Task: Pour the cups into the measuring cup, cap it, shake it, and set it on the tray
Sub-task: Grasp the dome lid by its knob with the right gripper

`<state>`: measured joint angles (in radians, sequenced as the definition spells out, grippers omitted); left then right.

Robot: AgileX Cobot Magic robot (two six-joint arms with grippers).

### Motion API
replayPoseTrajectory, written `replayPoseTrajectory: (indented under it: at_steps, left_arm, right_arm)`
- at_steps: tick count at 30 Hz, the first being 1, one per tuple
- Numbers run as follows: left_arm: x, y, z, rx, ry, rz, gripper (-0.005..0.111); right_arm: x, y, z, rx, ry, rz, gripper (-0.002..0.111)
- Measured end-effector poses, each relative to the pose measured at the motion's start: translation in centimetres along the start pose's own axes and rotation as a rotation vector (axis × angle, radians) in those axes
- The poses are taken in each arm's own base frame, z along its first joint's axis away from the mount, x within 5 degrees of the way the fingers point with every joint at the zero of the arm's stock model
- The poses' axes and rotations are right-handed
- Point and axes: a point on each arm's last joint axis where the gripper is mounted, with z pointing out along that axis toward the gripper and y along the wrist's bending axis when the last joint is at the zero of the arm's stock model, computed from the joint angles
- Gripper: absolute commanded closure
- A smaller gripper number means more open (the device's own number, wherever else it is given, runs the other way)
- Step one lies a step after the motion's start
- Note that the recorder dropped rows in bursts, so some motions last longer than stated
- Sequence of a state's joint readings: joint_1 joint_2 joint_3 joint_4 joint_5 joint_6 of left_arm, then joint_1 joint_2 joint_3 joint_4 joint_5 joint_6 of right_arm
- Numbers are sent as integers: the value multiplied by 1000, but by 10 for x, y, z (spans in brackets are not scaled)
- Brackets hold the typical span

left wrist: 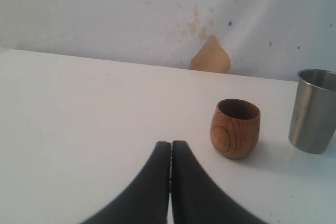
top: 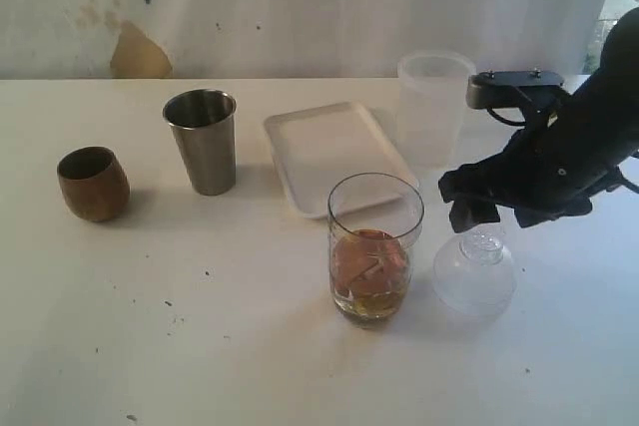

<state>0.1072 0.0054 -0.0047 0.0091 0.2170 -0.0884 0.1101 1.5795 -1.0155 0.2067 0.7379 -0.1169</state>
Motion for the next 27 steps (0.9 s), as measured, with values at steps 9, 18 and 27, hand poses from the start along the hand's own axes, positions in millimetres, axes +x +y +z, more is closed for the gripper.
replayPoseTrajectory:
  at_steps: [9, 18, 27]
  left_arm:
    - [0, 0, 0, 0, 0, 0, 106]
    - [0, 0, 0, 0, 0, 0, 106]
    - [0, 0, 0, 0, 0, 0, 106]
  right_arm:
    - [-4, -5, 29, 12, 16, -2, 41]
    - [-1, -10, 45, 47, 76, 1, 75]
    - [-2, -10, 39, 54, 123, -22, 108]
